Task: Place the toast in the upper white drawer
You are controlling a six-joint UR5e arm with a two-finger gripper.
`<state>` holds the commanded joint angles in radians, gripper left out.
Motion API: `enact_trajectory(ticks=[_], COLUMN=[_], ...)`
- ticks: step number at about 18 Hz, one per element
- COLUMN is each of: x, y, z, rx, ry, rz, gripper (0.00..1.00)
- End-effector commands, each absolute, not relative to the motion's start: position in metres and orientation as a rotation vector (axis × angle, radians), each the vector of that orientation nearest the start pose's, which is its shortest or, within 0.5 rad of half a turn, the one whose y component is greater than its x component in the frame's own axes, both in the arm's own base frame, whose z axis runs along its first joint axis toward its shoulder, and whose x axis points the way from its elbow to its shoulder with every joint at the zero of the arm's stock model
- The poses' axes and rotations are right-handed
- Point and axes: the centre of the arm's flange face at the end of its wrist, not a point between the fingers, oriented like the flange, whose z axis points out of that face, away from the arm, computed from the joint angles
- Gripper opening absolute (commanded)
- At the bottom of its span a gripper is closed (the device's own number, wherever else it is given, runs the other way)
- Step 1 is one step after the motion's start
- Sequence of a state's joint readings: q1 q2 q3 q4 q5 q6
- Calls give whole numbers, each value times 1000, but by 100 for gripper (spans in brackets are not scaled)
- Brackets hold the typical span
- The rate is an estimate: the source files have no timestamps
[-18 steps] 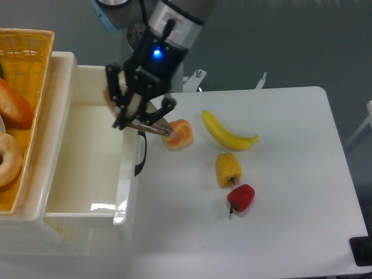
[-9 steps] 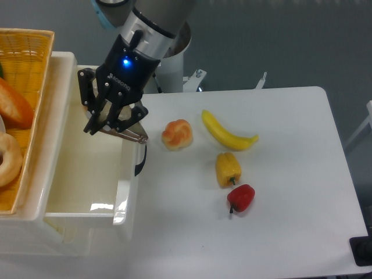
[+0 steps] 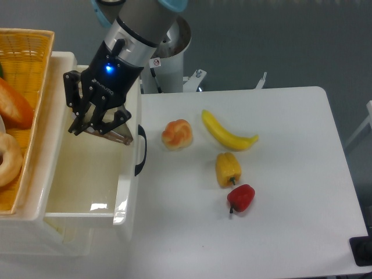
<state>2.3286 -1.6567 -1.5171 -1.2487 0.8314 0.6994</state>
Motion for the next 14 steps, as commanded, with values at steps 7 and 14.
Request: enact_trajectory(ticks=[7,14], x=[-230,-275], y=[535,514], z=[532,535], rx=[-2396,-2387], ry=[94,1], rz=[-440,-388], gripper=[64,100])
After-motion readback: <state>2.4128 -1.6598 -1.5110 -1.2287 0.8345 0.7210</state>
